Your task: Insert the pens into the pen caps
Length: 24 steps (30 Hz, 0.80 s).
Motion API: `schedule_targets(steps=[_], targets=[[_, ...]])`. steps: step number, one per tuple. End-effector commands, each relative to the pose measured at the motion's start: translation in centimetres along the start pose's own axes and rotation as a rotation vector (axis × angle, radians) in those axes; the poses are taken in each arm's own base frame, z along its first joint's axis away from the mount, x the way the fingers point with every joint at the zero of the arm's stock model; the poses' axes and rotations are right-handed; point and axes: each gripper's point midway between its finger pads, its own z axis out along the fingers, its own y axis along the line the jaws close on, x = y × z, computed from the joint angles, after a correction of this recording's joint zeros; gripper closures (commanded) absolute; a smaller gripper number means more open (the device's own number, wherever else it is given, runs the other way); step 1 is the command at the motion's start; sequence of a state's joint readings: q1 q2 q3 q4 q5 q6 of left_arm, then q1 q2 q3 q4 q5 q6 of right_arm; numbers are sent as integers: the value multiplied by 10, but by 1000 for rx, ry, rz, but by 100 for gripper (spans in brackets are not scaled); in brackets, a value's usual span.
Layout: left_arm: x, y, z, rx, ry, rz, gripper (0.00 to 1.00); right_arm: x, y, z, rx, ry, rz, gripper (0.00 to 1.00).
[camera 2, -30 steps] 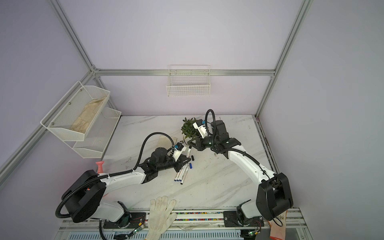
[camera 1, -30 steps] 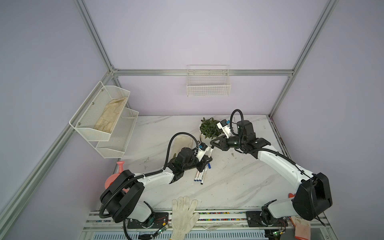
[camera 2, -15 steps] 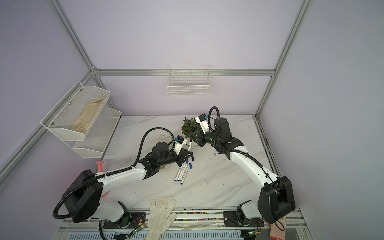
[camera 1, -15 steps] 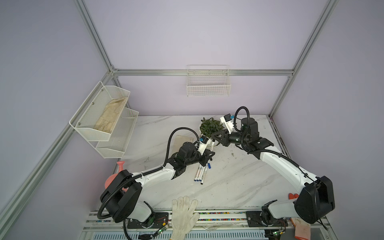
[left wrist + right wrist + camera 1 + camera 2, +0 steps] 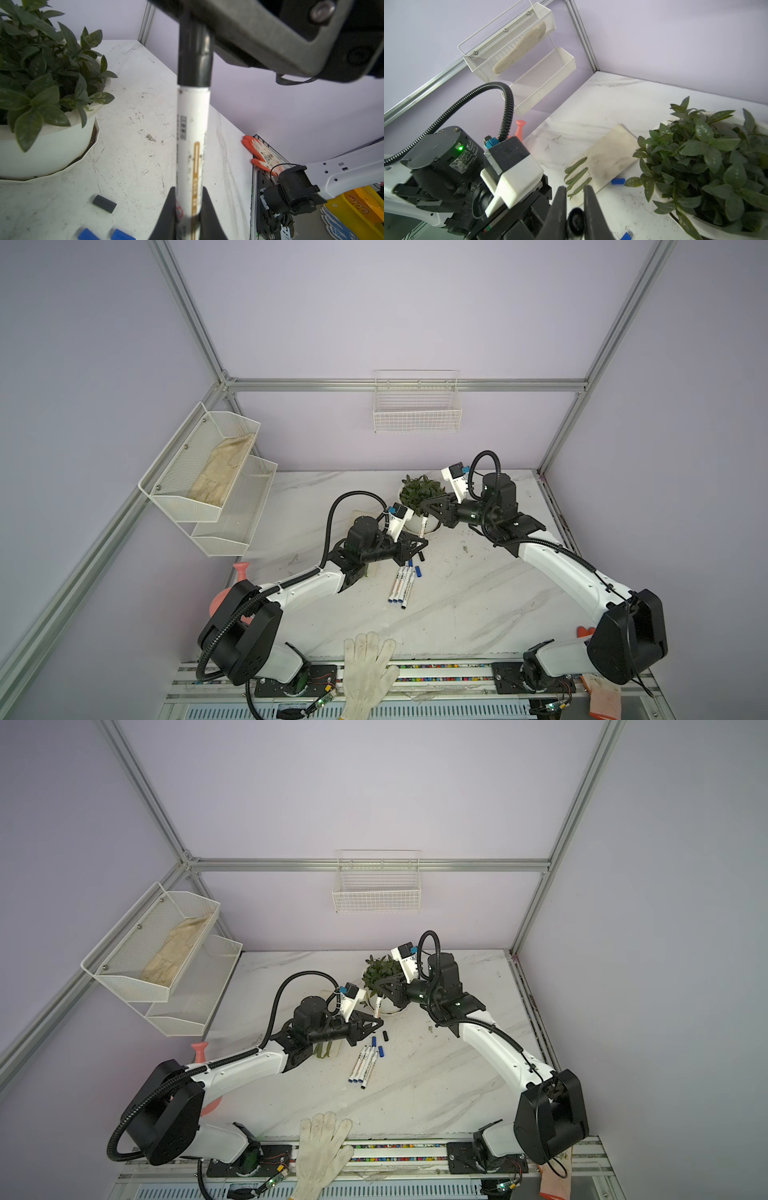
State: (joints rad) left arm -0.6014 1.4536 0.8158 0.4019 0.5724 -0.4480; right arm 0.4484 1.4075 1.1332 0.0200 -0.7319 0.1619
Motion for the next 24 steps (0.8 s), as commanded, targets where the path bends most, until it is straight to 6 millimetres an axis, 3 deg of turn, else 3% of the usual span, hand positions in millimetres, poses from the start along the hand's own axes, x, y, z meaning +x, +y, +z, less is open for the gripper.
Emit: schedule_targets(steps=[1, 7, 11, 20, 24], targets=[[-231, -47, -83, 42, -710, 182, 100, 120, 7, -5, -71, 386, 259, 100], [-228, -25, -74, -57, -678, 162, 100, 132, 20, -3, -94, 436, 218, 100], [-233, -10, -85, -150, -732, 160, 100, 147, 16, 0, -48, 483, 206, 100], [-249, -21, -103, -102, -781, 217, 100, 134, 11, -5, -21, 434, 185, 100], [-243, -22, -98, -111, -729, 251, 100, 125, 15, -10, -57, 406, 192, 100]])
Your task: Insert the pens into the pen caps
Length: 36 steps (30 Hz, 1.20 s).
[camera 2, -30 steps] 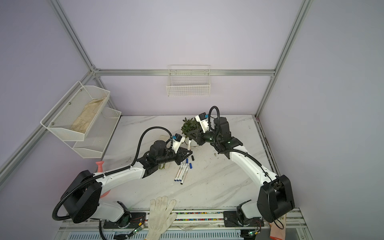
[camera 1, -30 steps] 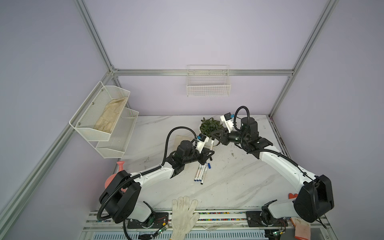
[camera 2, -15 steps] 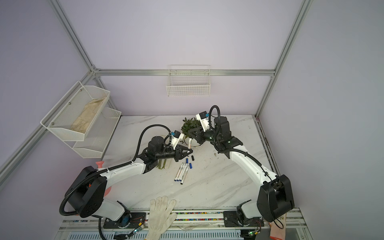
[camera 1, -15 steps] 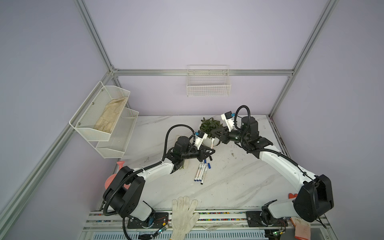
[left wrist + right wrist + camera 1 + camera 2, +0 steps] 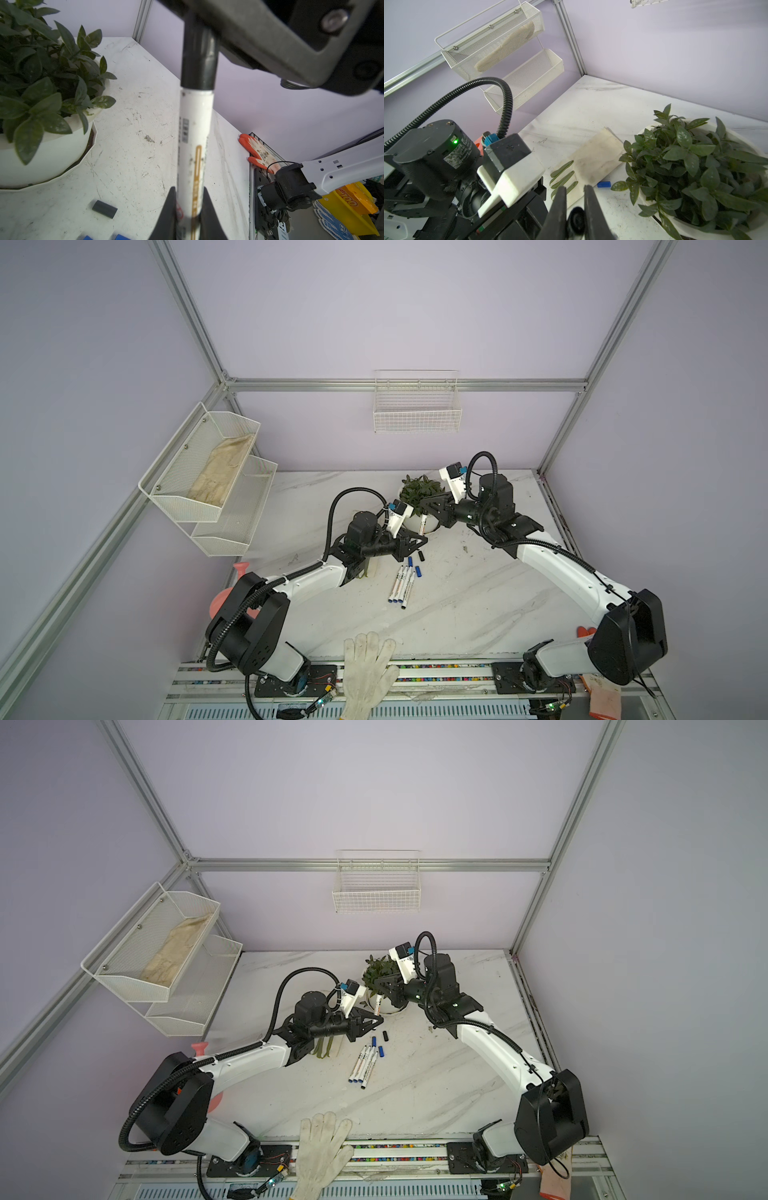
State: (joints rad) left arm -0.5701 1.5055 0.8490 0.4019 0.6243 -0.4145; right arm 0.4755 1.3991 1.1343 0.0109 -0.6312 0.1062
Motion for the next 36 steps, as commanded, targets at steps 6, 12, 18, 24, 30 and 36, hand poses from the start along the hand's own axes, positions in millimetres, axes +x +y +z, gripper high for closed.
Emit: schedule_targets(steps=[6, 12, 18, 24, 30, 36], targets=[[-225, -5, -96, -235, -666, 208, 100, 138, 27, -10, -159, 465, 269, 100], [-217, 27, -96, -368, -660, 153, 100, 160, 31, -3, -142, 549, 250, 100], [-239, 26, -108, -359, -736, 200, 100, 169, 33, -1, -141, 585, 253, 100], [-267, 13, -117, -302, -811, 253, 100, 183, 40, 2, -153, 636, 236, 100], [-279, 18, -130, -307, -864, 245, 100, 181, 48, 0, -185, 627, 233, 100], [-270, 28, -138, -342, -837, 229, 100, 169, 45, -3, -160, 582, 189, 100]])
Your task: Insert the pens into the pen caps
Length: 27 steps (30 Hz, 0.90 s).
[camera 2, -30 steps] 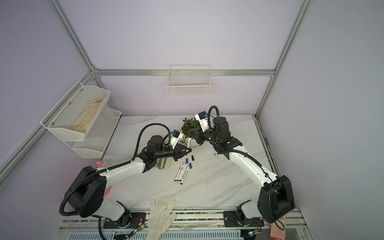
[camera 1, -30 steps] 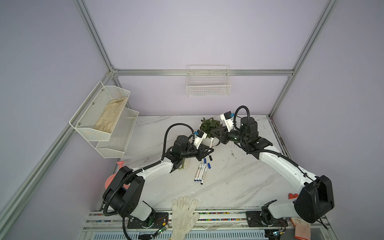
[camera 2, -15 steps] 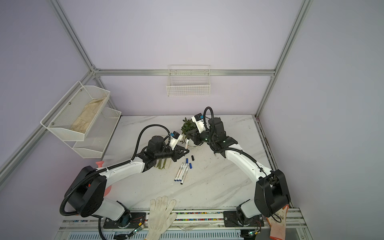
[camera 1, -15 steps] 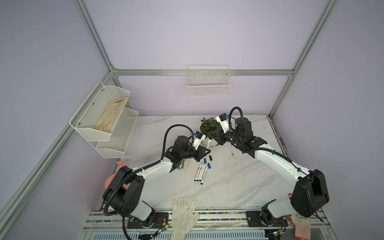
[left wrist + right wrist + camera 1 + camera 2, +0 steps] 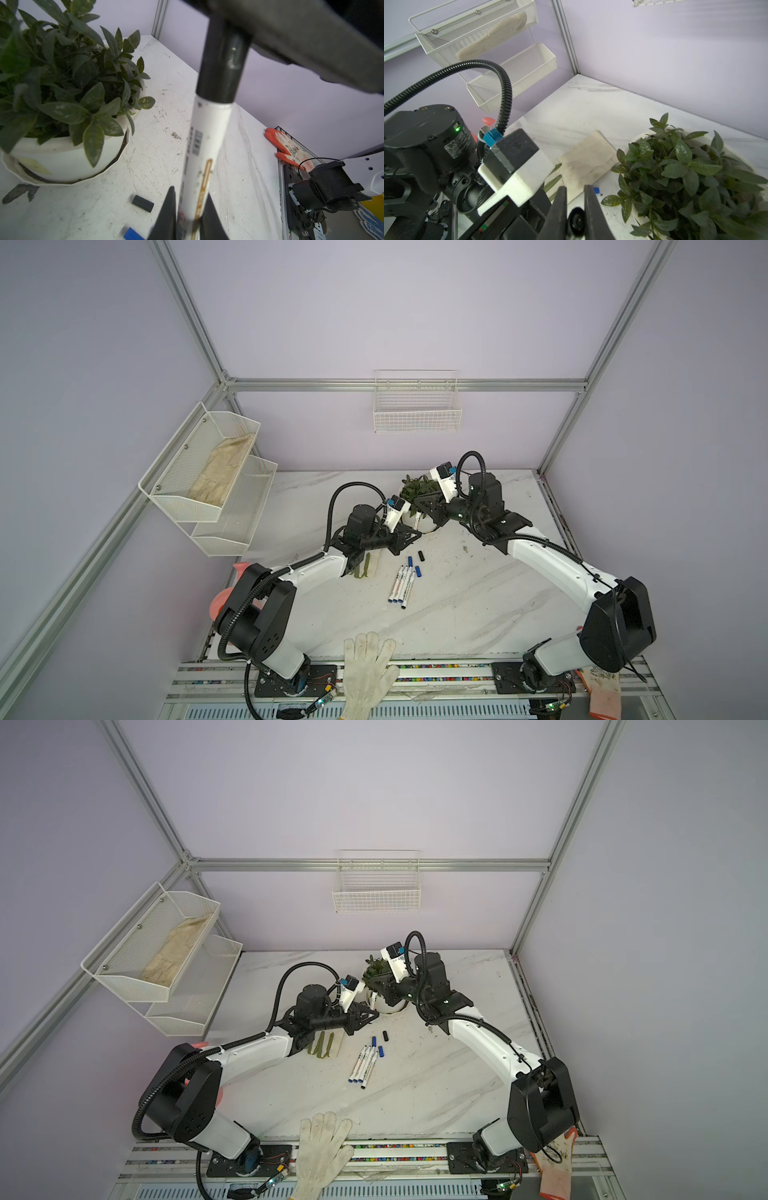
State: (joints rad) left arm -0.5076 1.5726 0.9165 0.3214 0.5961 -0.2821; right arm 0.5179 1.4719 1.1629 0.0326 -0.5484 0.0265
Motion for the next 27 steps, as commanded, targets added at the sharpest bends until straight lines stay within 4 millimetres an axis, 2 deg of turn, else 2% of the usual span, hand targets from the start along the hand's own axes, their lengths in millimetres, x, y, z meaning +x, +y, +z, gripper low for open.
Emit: schedule_targets(steps=[1, 3, 6, 12, 13, 16, 17, 22, 24, 27], targets=[[-257, 19, -140, -286, -819, 125, 100, 153, 63, -28, -227, 546, 248, 100], [-242, 19, -130, -274, -747, 125, 100, 147, 56, -28, -210, 522, 244, 100], [-210, 23, -114, -256, -655, 84, 100, 142, 45, -24, -180, 505, 245, 100], [-133, 30, -78, -256, -470, 0, 100, 128, 38, -6, -175, 451, 273, 98], [-132, 20, -83, -250, -474, 7, 100, 122, 37, -4, -167, 429, 268, 98], [-105, 17, -70, -247, -416, -13, 100, 101, 32, 1, -135, 363, 246, 94], [-95, 16, -64, -243, -392, -16, 100, 93, 31, 1, -125, 338, 237, 91], [-63, 10, -49, -232, -318, -19, 100, 52, 20, 1, -37, 210, 195, 59], [-54, 9, -45, -226, -297, -24, 100, 35, 15, -3, 5, 152, 184, 53], [-46, 9, -43, -232, -279, -25, 100, 21, 11, -10, 33, 90, 174, 50]])
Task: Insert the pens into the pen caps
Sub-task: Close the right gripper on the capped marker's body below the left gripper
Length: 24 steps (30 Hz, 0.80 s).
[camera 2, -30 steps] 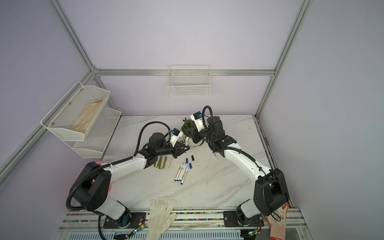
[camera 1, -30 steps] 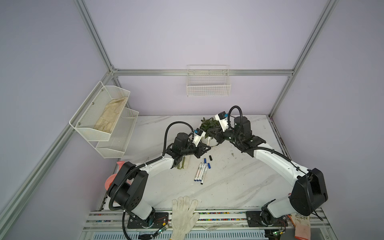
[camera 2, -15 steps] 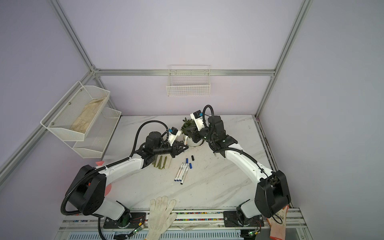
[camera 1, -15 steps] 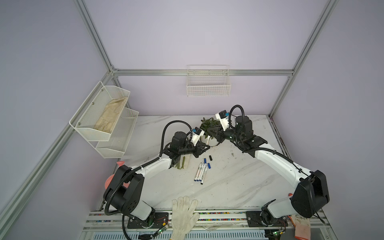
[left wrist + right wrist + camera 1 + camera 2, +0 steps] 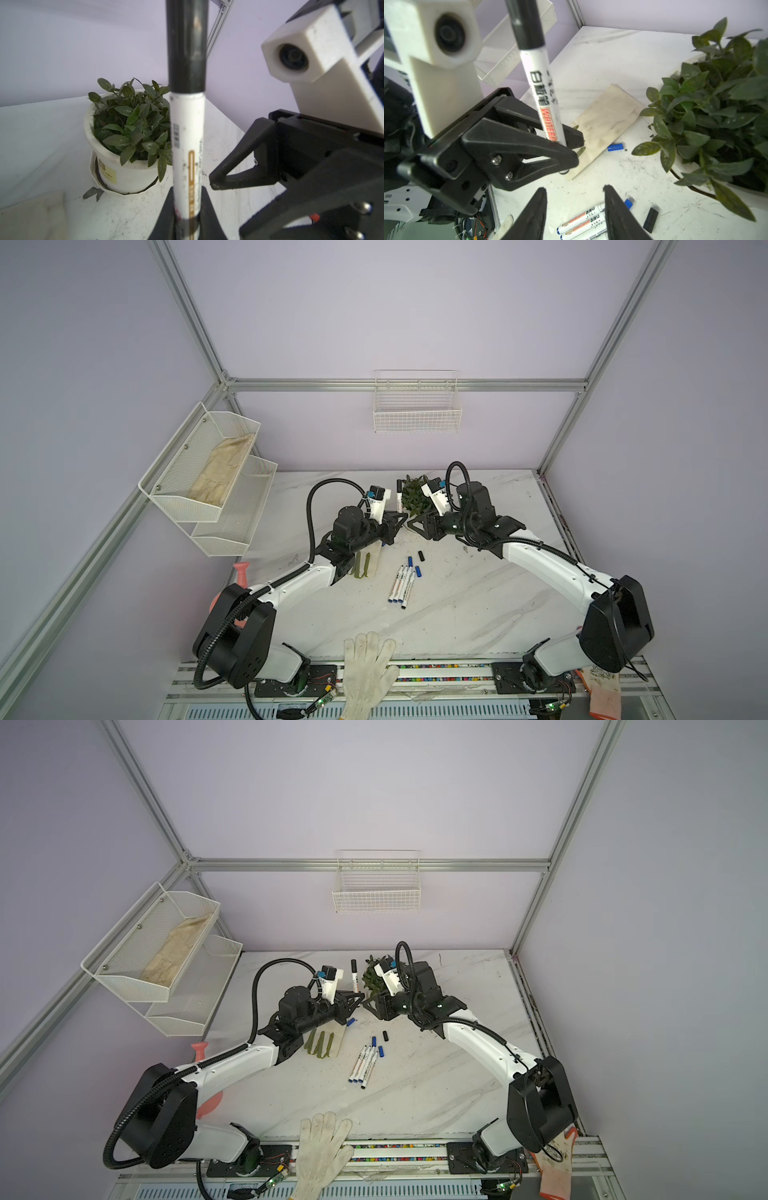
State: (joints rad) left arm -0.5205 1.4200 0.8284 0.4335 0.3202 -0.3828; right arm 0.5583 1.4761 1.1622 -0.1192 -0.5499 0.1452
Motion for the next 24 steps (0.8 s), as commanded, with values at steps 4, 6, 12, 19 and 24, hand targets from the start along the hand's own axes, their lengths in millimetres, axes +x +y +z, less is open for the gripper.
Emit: schedule_targets(steps=[4, 6, 12, 19, 24], targets=[[0, -3, -6, -16, -41, -3, 100, -22, 6, -19, 15, -97, -7, 51], [3, -5, -4, -11, -33, -4, 100, -28, 11, -19, -11, -122, 1, 51], [8, -16, -1, 22, -13, -1, 100, -48, 22, -15, -85, -188, 19, 52], [3, -29, 1, 59, -18, 3, 100, -53, 20, 4, -140, -188, 40, 60], [14, -26, 10, 53, 12, -6, 100, -49, 19, 9, -155, -189, 56, 79]])
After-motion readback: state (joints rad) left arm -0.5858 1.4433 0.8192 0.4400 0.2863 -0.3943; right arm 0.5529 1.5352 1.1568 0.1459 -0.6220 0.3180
